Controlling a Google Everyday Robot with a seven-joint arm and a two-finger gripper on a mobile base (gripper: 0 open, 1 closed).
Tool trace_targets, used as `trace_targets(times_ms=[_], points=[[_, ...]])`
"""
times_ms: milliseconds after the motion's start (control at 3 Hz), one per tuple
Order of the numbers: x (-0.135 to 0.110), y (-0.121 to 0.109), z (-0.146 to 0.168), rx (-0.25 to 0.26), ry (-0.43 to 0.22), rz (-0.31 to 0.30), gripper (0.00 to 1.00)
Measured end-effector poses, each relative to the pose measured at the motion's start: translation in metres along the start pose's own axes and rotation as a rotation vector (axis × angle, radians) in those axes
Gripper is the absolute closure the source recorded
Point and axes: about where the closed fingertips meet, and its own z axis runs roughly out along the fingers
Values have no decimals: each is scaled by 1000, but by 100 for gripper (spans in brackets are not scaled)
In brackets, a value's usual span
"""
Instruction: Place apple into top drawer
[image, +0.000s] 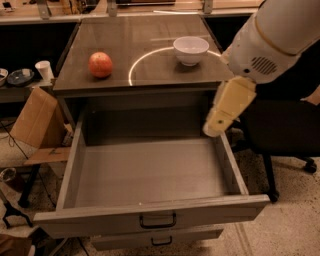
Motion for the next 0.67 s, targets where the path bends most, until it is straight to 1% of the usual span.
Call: trace_targets(times_ms=[333, 667], points=[[-56, -5, 24, -15, -98, 53, 0], [-56, -5, 24, -14, -98, 53, 0]])
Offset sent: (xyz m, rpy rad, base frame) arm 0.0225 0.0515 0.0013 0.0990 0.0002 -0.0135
